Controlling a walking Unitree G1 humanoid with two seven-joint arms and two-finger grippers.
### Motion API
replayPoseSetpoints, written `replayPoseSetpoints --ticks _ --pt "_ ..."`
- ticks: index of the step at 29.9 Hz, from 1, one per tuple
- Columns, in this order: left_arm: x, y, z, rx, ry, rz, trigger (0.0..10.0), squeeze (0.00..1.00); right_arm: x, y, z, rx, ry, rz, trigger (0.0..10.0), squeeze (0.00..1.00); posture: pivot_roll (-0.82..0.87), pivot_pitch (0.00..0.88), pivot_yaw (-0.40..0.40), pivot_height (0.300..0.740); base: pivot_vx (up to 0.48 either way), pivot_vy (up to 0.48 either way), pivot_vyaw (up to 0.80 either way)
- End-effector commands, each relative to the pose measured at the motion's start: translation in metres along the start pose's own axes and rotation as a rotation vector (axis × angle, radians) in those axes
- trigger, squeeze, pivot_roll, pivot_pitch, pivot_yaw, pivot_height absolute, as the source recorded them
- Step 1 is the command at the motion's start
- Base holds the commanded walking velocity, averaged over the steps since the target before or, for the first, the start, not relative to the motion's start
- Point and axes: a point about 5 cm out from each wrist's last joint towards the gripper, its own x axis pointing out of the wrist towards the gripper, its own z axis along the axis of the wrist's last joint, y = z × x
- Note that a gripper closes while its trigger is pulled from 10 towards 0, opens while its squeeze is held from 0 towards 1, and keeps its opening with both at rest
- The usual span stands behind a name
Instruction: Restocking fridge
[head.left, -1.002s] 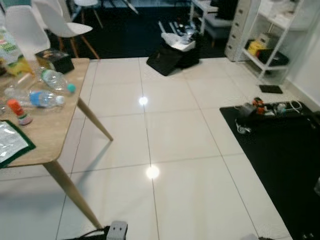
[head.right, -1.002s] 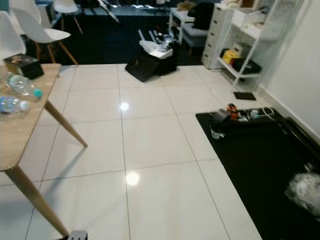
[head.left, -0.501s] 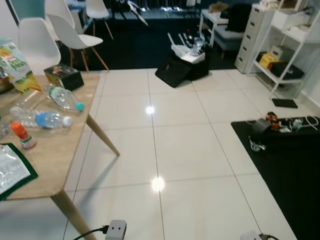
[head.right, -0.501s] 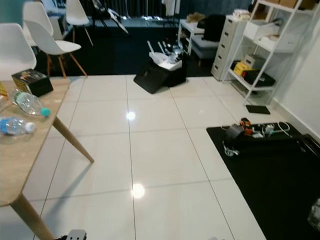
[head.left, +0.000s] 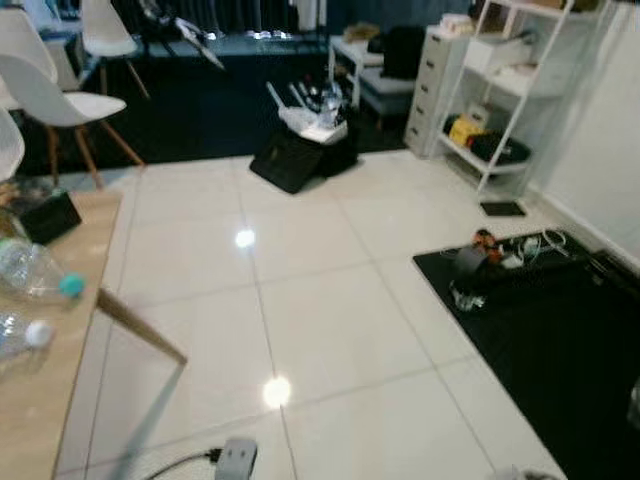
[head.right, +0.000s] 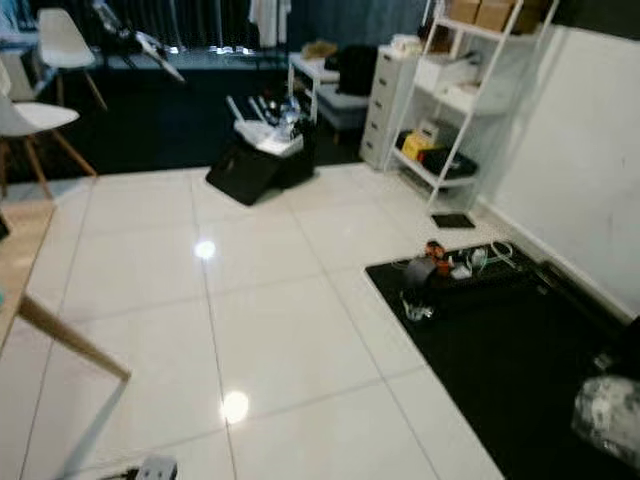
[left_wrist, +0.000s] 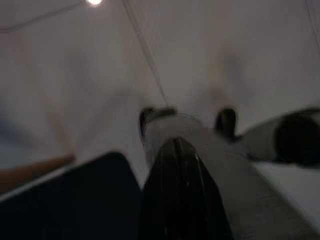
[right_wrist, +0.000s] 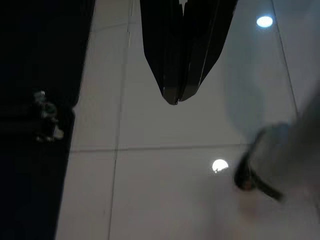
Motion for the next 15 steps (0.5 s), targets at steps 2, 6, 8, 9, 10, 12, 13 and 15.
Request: replayPoseSetpoints --ticks 2,6,8,9,10,12,13,15 --pt "0.0001 -0.003 -0.0055 0.006 0.026 -0.01 10.0 0.0 -0.0005 -0.0028 -0.0027 0.008 0.006 -0.007 10.0 0.0 0.04 0.0 -0.045 0.74 0.345 0.0 0.0" --pt "0.0001 -0.003 -0.0055 0.006 0.026 -0.011 10.0 0.0 -0.0005 -0.0027 -0.0026 0.008 0.006 -0.007 10.0 0.0 0.04 0.0 -0.045 0.74 0.345 0.0 0.0" --pt "0.0001 -0.0029 -0.0054 0.007 0.026 -0.011 10.0 0.0 -0.0005 -0.0027 -0.0026 0.008 0.006 -0.008 10.0 0.0 0.04 0.0 -0.045 0.74 0.347 0.0 0.0" --pt "0.0001 -0.0029 -0.0054 0.007 0.026 -0.011 10.0 0.0 -0.0005 -0.0028 -0.0026 0.008 0.007 -0.008 10.0 0.0 0.04 0.0 -0.044 0.74 0.349 0.0 0.0" --pt "0.0001 -0.0029 -0.0053 0.008 0.026 -0.011 10.0 0.0 -0.0005 -0.0028 -0.0025 0.008 0.007 -0.008 10.0 0.0 0.04 0.0 -0.044 0.74 0.349 0.0 0.0" --pt "0.0001 -0.0029 -0.0053 0.008 0.026 -0.012 10.0 0.0 -0.0005 -0.0028 -0.0026 0.009 0.007 -0.008 10.0 0.0 0.04 0.0 -0.043 0.74 0.349 0.0 0.0" --pt "0.0001 -0.0029 -0.0054 0.009 0.026 -0.012 10.0 0.0 -0.0005 -0.0027 -0.0026 0.008 0.007 -0.009 10.0 0.0 0.04 0.0 -0.043 0.74 0.349 0.0 0.0" --pt "0.0001 -0.0029 -0.0054 0.009 0.026 -0.011 10.0 0.0 -0.0005 -0.0027 -0.0026 0.008 0.007 -0.008 10.0 0.0 0.04 0.0 -0.044 0.74 0.349 0.0 0.0"
